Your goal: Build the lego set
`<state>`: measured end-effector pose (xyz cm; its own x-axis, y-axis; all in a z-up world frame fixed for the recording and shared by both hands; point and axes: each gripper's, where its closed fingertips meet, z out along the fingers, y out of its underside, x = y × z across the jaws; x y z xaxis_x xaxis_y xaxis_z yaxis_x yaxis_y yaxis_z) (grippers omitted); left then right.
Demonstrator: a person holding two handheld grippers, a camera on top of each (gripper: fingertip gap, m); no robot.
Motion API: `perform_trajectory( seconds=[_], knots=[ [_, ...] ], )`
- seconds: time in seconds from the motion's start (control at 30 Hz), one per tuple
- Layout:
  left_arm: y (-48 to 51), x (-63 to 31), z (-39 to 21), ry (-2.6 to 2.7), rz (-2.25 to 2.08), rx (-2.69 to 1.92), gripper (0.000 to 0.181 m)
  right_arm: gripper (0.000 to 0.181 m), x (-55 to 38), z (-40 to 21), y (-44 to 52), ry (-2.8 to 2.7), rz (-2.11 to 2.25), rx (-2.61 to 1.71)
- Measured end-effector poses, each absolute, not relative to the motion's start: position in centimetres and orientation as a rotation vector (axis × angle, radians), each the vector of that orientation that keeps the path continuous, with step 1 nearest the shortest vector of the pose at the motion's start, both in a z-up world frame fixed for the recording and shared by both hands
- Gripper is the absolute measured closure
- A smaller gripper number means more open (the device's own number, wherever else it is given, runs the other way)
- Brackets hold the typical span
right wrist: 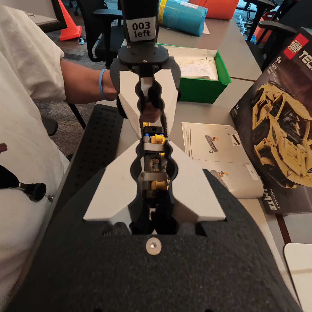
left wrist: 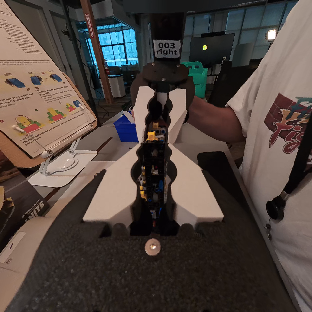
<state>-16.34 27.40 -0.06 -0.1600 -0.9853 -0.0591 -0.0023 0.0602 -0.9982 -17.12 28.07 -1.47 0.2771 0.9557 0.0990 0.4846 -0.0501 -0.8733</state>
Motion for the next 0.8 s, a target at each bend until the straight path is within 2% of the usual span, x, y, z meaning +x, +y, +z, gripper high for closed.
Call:
perform_trajectory(
  seconds=[0.17, 0.23, 0.27, 0.4, 0.53, 0.63, 0.73, 0.8],
  knots=[
    [26.6, -15.3, -0.3, 1.368, -1.222, -1.072, 0.156, 0.157, -15.6, -1.4, 27.2, -1.321, 0.723, -1.617],
    [26.9, -15.9, -1.3, 1.381, -1.264, -1.123, 0.131, 0.157, -14.3, -1.5, 26.7, -1.301, 0.725, -1.618],
    [26.9, -16.4, -2.5, 1.415, -1.276, -1.164, 0.129, 0.157, -13.5, -1.6, 26.3, -1.295, 0.719, -1.622],
    [25.8, -15.7, -8.1, 1.565, -1.085, -1.269, 0.129, 0.157, -11.5, -2.1, 24.2, -1.319, 0.68, -1.611],
    [23.9, -13.9, -11.2, 1.661, -0.936, -1.283, 0.129, 0.157, -10.5, -2.8, 21.7, -1.353, 0.636, -1.577],
    [23.0, -12.7, -12.4, 1.66, -0.856, -1.269, 0.129, 0.157, -9.6, -3.8, 19.5, -1.384, 0.557, -1.55],
    [22.4, -11.7, -12.3, 1.602, -0.734, -1.186, 0.141, 0.157, -8.1, -5.3, 17.6, -1.377, 0.477, -1.593],
    [22.1, -11.2, -12.5, 1.572, -0.627, -1.141, 0.141, 0.157, -7.1, -6.4, 16.5, -1.372, 0.415, -1.588]
  ],
)
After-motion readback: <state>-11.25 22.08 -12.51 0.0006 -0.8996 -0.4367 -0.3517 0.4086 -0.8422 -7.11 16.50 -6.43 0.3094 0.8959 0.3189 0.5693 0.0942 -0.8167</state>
